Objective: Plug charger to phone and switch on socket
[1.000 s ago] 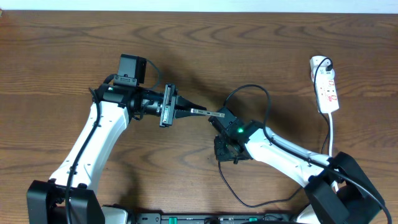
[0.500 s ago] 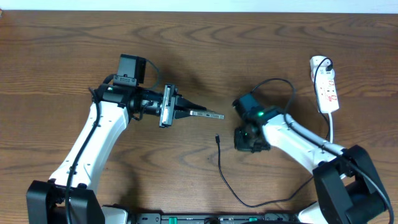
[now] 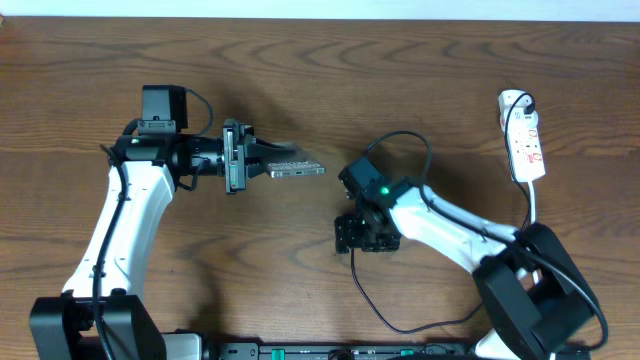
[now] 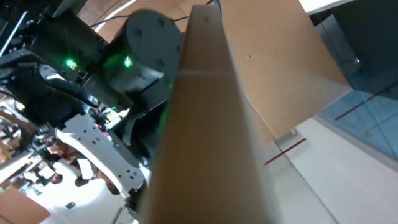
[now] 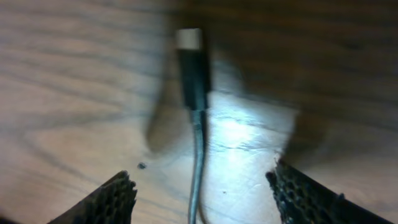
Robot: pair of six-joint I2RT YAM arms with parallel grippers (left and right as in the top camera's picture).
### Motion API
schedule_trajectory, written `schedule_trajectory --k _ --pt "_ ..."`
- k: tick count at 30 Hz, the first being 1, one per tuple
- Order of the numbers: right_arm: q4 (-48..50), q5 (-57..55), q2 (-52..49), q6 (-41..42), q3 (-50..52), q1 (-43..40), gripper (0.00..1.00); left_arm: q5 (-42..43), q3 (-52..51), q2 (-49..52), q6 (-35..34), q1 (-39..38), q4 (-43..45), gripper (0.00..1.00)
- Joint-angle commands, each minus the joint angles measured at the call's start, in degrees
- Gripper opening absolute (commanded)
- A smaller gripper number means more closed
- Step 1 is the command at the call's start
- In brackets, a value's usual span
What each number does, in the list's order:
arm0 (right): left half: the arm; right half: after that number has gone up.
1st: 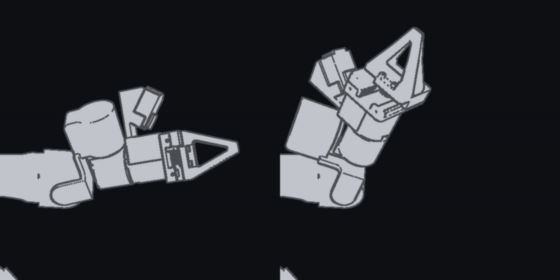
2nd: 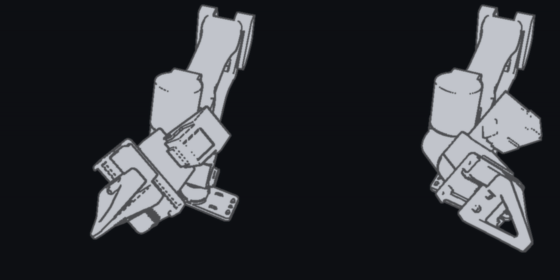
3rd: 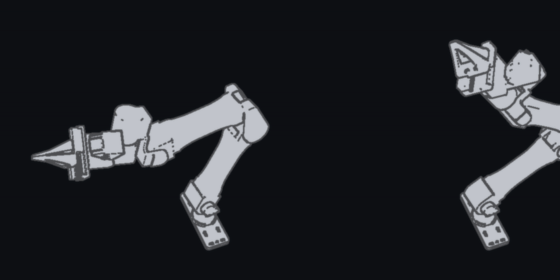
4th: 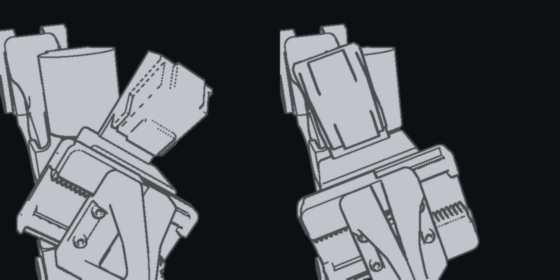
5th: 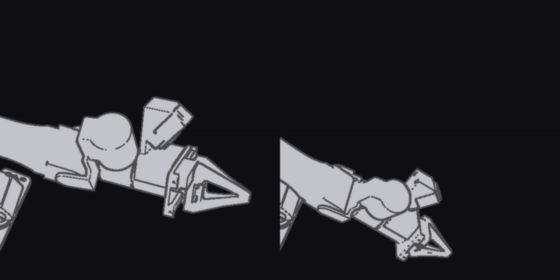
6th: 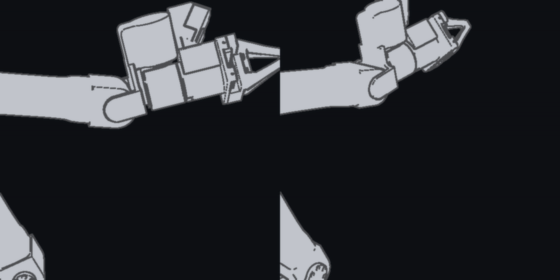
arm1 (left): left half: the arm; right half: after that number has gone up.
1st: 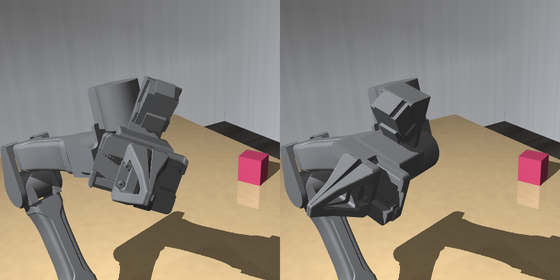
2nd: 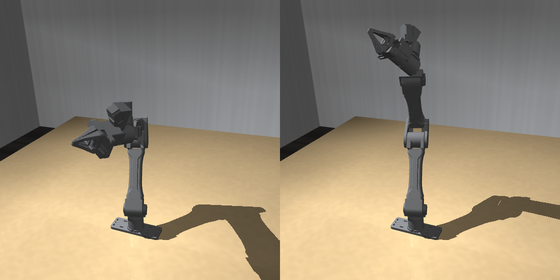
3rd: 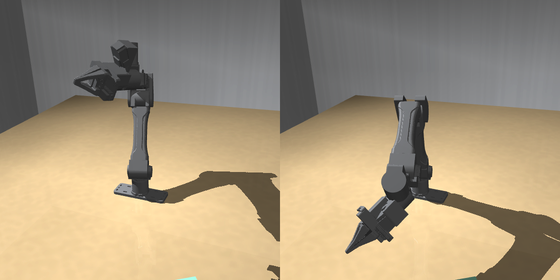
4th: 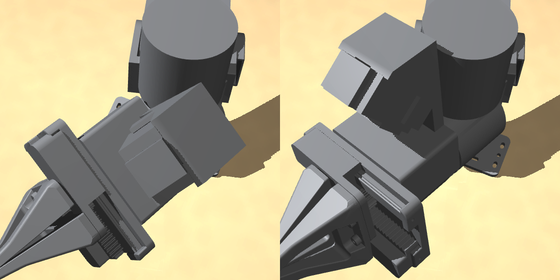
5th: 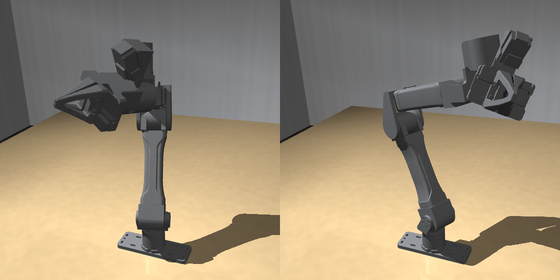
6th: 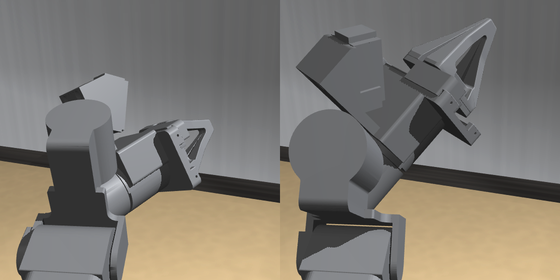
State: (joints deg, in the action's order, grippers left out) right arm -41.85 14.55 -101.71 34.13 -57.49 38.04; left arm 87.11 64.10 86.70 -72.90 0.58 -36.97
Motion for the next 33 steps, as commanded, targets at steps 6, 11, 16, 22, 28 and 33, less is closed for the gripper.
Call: schedule_trajectory --k 6,11,16,22,28,33 --pt "-18.12 -29.44 -8.50 2.23 -5.92 -1.36 0.78 2.86 0.68 -0.39 9.62 0.33 0.22 0.08" --pt "-23.28 -37.27 -9.31 3.13 -5.88 -6.47 0.77 1.07 0.68 -0.39 14.38 0.33 0.20 0.07" --pt "-21.03 -32.33 -9.31 1.42 -5.88 -14.16 0.76 -4.42 0.68 -0.39 17.79 0.33 0.20 0.07" --pt "-16.55 -23.96 -9.31 -2.84 -5.55 -19.08 0.67 -11.65 0.68 -0.39 23.50 0.33 0.22 0.07" --pt "-11.34 -20.85 -9.31 -2.47 -2.91 -22.03 0.65 -24.85 0.68 -0.39 45.27 0.31 0.15 0.08" --pt "-6.51 -15.34 -9.31 -2.56 -0.22 -23.78 0.55 -35.91 0.68 -0.31 51.49 0.20 0.26 0.08"
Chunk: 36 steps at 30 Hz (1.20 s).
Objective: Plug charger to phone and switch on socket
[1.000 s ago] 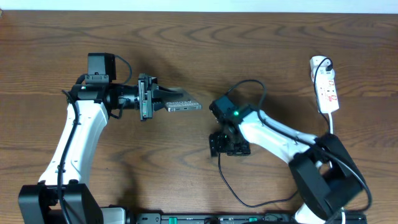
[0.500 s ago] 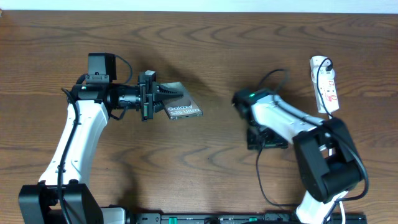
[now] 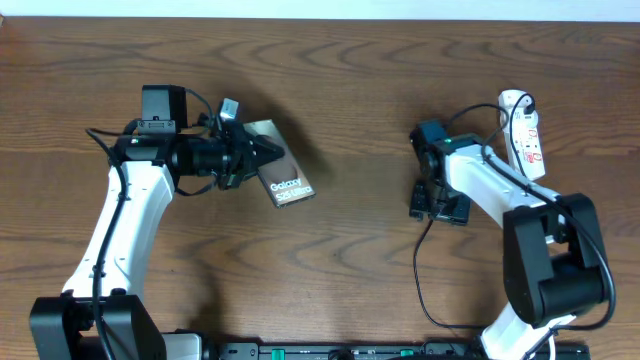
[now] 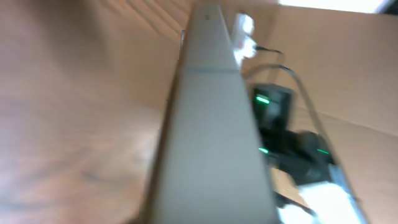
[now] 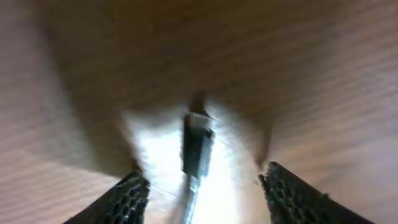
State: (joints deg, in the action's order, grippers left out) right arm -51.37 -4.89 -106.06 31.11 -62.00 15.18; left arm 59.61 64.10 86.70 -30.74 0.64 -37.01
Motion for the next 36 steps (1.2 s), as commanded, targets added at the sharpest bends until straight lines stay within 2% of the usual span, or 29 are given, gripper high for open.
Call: schedule_trajectory --k 1,6,8,11,15,21,26,30,36 --pt "3.52 4.66 -4.96 0.04 4.39 -0.94 0.51 -9.90 0.68 -0.22 10.16 0.13 0.39 0.08" --pt "7.76 11.08 -4.96 -5.46 4.39 -0.90 0.28 -14.49 0.52 0.13 13.90 -0.68 0.28 0.08" --pt "8.83 11.50 -4.96 -5.49 4.39 -0.83 0.23 -14.49 0.37 0.42 14.27 -1.62 0.46 0.07" --pt "10.01 10.84 -4.96 -5.75 4.39 -0.85 0.22 -14.51 0.35 0.98 15.85 -3.34 1.22 0.07" --pt "9.92 12.11 -4.96 -7.26 4.39 -0.83 0.22 -18.78 0.28 2.05 16.13 -5.99 1.53 0.07" --pt "3.96 12.17 -4.96 -6.14 4.42 -0.83 0.33 -19.85 0.24 3.34 16.13 -7.65 1.38 0.07" --pt "2.95 12.17 -4.96 -2.16 5.38 -0.17 0.32 -19.89 0.24 3.34 16.13 -7.65 1.77 0.07" --pt "7.39 12.11 -4.96 -1.36 7.19 0.66 0.30 -20.33 0.24 3.34 16.15 -7.63 1.77 0.07" --pt "7.34 12.48 -4.96 -0.92 7.37 0.68 0.19 -20.31 0.24 3.34 16.13 -7.63 1.51 0.08"
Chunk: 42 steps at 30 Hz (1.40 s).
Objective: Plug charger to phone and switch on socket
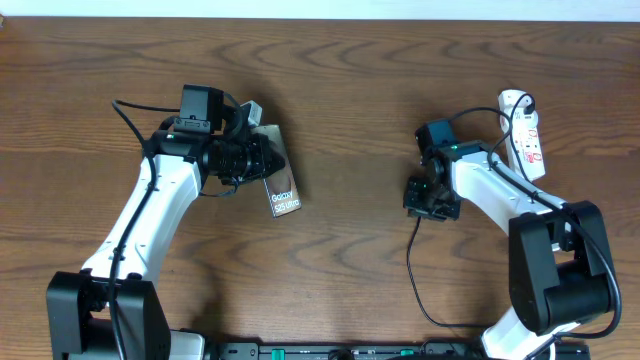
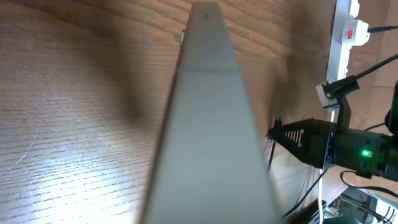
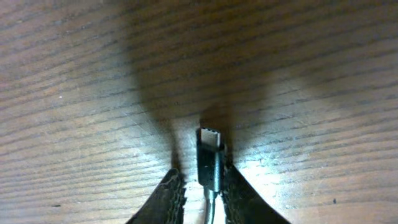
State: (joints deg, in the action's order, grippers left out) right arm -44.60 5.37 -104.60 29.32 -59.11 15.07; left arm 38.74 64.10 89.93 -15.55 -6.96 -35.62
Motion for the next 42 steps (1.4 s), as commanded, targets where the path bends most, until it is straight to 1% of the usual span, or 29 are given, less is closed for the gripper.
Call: schedule_trajectory --k 1,5,9,10,12,13,18,20,22,24,27,29,30,36,42 --pt "0.00 2.34 -6.43 0.87 4.48 0.79 0.18 0.57 0.24 0.11 0.94 -0.02 -0.04 0.08" --pt "-1.46 2.32 -6.43 0.85 4.50 0.79 0.19 0.59 0.24 0.11 0.94 -0.04 -0.04 0.07" --pt "-1.64 2.75 -6.43 0.85 4.50 0.79 0.16 0.59 0.24 0.11 0.94 -0.02 -0.04 0.07" --pt "-1.84 2.75 -6.43 0.83 4.50 0.79 0.17 0.59 0.24 0.11 0.94 -0.04 -0.07 0.07" --pt "-2.56 2.71 -6.43 0.79 4.50 0.79 0.22 0.59 0.24 0.11 0.94 -0.02 -0.07 0.07" --pt "-2.82 2.73 -6.43 0.59 4.50 0.79 0.22 0.59 0.24 0.11 0.94 -0.02 -0.07 0.07" --pt "-2.67 2.69 -6.43 0.59 4.50 0.79 0.17 0.59 0.24 0.11 0.94 -0.02 -0.04 0.07" --pt "-2.49 2.67 -6.43 0.59 4.50 0.79 0.14 0.59 0.24 0.11 0.92 -0.04 -0.07 0.07" --pt "-2.51 1.49 -6.43 0.61 4.50 0.79 0.14 0.59 0.24 0.11 0.92 -0.02 -0.07 0.07" --pt "-2.51 0.48 -6.43 0.59 4.50 0.76 0.11 0.61 0.24 0.11 0.90 -0.02 -0.07 0.07" --pt "-2.38 0.59 -6.43 0.63 4.50 0.76 0.06 0.66 0.24 0.11 0.50 -0.04 -0.11 0.07" --pt "-2.38 0.76 -6.43 0.63 4.50 0.83 0.04 0.68 0.24 0.11 0.24 -0.02 -0.31 0.07" --pt "-2.38 0.79 -6.43 0.63 4.50 0.85 0.01 0.68 0.24 0.11 0.24 -0.02 -0.31 0.07" --pt "-1.53 0.79 -6.43 -0.13 4.48 0.74 0.01 0.68 0.24 0.11 0.24 -0.02 -0.33 0.08" --pt "-0.85 2.45 -6.25 -7.06 3.17 -0.17 0.01 1.86 0.24 0.09 -0.39 -0.02 0.68 0.08"
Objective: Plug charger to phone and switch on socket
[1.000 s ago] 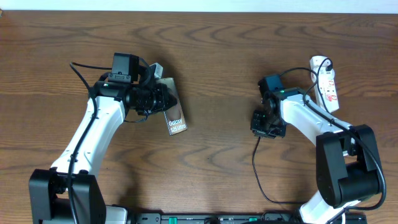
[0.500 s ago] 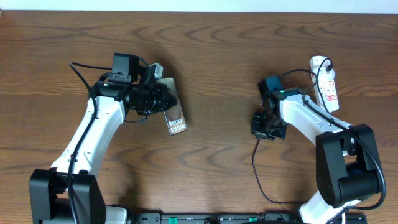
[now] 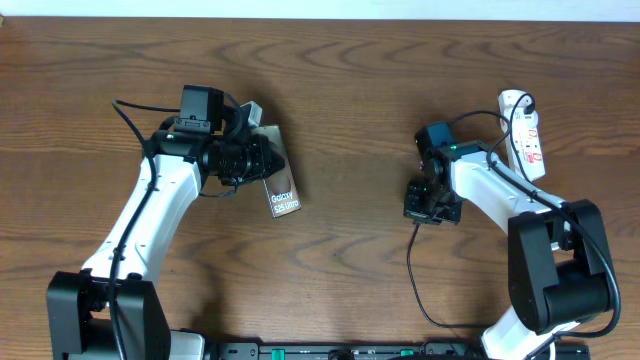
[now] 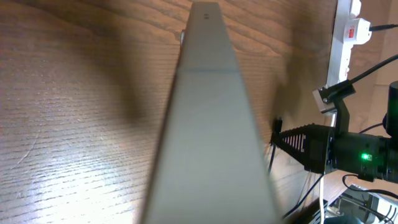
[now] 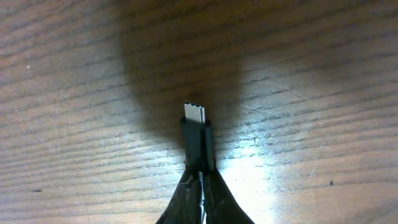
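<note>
The grey phone [image 3: 280,190] shows its lettered back in the overhead view, tilted, with my left gripper [image 3: 252,158] shut on its upper end. In the left wrist view the phone's edge [image 4: 208,124] fills the middle and hides my fingers. The black charger plug [image 5: 198,134] lies on the wood, its metal tip pointing away from my right gripper [image 5: 200,180], which is shut on the plug's rear end and cable. In the overhead view the right gripper [image 3: 430,203] sits right of centre. The white power strip [image 3: 525,135] lies at the far right.
The black charger cable [image 3: 415,285] loops from the right gripper toward the table's front edge. Another cable runs from the power strip [image 4: 348,25] past the right arm's base. Bare wooden table [image 3: 350,120] lies between the two grippers.
My right fingers, then slightly apart on either side of the plug, are now shut on its rear end, and more of the plug shows ahead of them. Left arm and phone unmoved.
First my left gripper held the phone edge-up mid-table while my right gripper stood open over the plug near the centre. Then the right gripper and plug were further right, near the power strip, and the phone's back showed. Later the phone sat angled further right; now the right gripper is shut on the plug.
</note>
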Robot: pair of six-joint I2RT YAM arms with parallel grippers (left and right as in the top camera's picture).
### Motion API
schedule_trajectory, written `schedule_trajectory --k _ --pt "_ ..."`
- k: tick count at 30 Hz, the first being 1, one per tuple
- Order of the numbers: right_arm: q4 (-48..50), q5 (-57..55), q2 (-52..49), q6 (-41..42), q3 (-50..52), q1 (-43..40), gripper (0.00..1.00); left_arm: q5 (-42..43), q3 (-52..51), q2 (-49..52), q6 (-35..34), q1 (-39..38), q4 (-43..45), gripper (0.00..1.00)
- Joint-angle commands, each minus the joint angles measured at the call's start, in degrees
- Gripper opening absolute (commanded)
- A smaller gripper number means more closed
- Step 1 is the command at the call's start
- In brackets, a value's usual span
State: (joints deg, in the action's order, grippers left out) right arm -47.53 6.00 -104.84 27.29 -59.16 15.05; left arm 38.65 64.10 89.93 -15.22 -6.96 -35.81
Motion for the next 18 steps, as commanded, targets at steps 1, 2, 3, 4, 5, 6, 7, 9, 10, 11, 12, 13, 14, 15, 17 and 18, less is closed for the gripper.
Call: schedule_trajectory --k 1,2,3,4,5,6,7,9,10,11,12,13,14,15,17,18 --pt "2.10 4.50 -5.70 -8.74 2.60 -0.72 0.01 3.26 0.24 0.09 -0.72 -0.02 1.55 0.07" --pt "2.12 7.87 -5.20 -13.35 2.08 -1.33 0.01 5.22 0.24 0.09 -0.70 0.04 2.29 0.07" --pt "2.10 11.82 -4.37 -18.40 1.46 -2.14 0.01 7.96 0.24 0.09 -0.70 0.15 3.34 0.08" --pt "2.12 14.86 -3.54 -21.59 1.05 -2.84 0.01 9.66 0.24 0.09 -0.68 0.22 4.02 0.07" --pt "2.10 18.34 -2.54 -24.90 0.74 -3.61 0.01 12.15 0.24 0.09 -0.68 0.31 5.25 0.07" --pt "2.10 21.86 -1.25 -27.45 0.63 -4.55 0.01 13.92 0.24 0.09 -0.70 0.31 6.38 0.07" --pt "2.10 25.62 0.11 -29.94 0.63 -5.51 0.01 15.93 0.24 0.09 -0.70 0.31 7.72 0.07" --pt "1.70 31.98 2.43 -33.68 0.66 -7.15 0.01 20.24 0.24 0.09 -0.76 0.28 10.73 0.07" --pt "1.60 36.35 3.54 -35.82 0.66 -7.98 0.01 22.23 0.24 0.09 -1.27 0.28 12.37 0.07" --pt "1.31 41.31 4.42 -39.04 0.66 -8.57 0.01 23.98 0.24 0.09 -2.51 0.31 14.49 0.07" --pt "0.85 46.51 5.09 -42.64 0.66 -9.01 0.01 24.70 0.24 0.09 -4.15 0.28 16.35 0.08" --pt "0.31 50.66 5.49 -45.86 0.66 -9.22 0.01 25.00 0.24 0.09 -6.14 0.28 18.47 0.07" --pt "-0.46 54.62 5.90 -48.98 0.66 -9.40 0.01 25.00 0.24 0.09 -7.93 0.28 20.37 0.07" --pt "-1.09 57.53 6.12 -51.19 0.66 -9.40 0.01 25.00 0.24 0.09 -9.62 0.28 22.43 0.08" --pt "-1.18 59.25 6.10 -51.63 0.66 -9.38 0.01 24.98 0.24 0.09 -11.37 0.28 24.83 0.08" --pt "-1.16 60.02 6.10 -51.76 0.66 -9.35 0.01 24.98 0.24 0.09 -12.09 0.28 25.75 0.07"
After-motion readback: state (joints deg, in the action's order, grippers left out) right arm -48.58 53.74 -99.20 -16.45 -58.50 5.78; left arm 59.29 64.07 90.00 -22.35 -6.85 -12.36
